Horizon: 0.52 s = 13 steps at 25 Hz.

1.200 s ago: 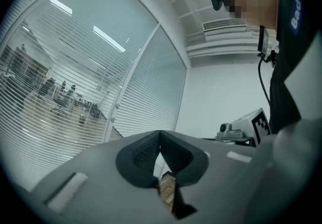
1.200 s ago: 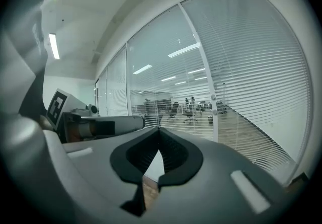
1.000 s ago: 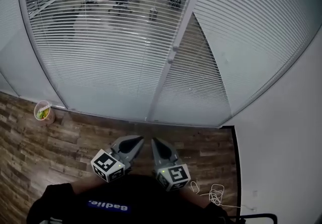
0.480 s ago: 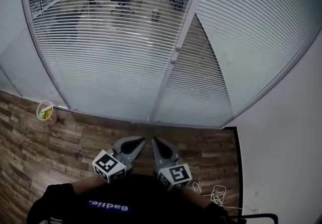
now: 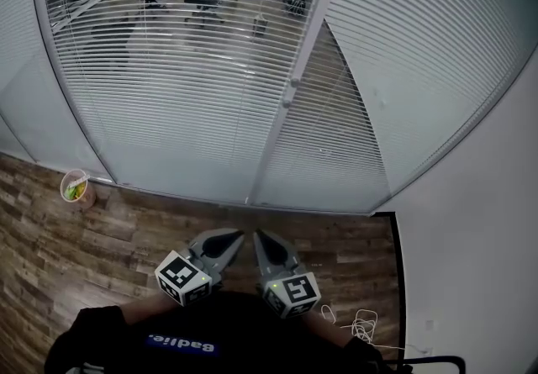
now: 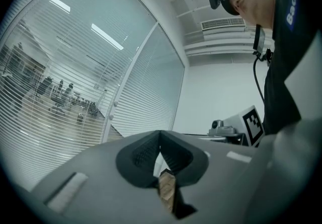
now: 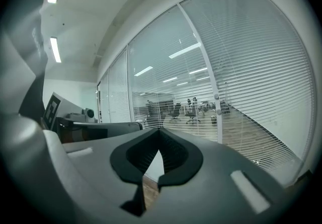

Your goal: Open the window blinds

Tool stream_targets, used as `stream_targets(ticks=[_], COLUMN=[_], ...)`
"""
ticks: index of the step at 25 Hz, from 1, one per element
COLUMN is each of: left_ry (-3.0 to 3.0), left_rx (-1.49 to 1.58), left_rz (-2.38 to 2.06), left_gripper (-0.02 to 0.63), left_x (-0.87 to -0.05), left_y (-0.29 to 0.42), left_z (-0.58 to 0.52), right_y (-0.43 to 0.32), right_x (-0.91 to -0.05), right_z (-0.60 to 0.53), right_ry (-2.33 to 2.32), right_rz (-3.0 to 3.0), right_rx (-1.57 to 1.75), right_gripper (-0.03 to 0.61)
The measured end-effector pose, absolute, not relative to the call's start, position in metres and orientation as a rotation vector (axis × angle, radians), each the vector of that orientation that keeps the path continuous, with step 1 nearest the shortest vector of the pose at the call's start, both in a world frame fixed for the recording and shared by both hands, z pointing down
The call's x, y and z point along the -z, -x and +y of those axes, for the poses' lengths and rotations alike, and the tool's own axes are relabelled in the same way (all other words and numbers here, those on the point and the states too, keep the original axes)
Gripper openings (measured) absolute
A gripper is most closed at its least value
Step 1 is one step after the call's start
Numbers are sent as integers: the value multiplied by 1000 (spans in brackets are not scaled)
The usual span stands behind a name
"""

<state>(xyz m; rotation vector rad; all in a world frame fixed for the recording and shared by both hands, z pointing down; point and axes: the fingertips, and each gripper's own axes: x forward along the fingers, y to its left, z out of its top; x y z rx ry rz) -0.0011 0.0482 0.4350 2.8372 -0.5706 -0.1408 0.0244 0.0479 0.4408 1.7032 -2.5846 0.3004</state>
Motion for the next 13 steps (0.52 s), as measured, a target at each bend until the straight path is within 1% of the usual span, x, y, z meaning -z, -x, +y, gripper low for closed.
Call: stream_targets(ticks=[13], left_ry=[-2840], left_rx=[140], left_rz=[-568], left_gripper=[0], left_x=[-436], left_y=[-9], left_z=[48], right_y=[-33], right_x=[-442], right_z=[46], right_ry=[-1700], right_rz=[-2587], right_rx=[-304], right_gripper=[2])
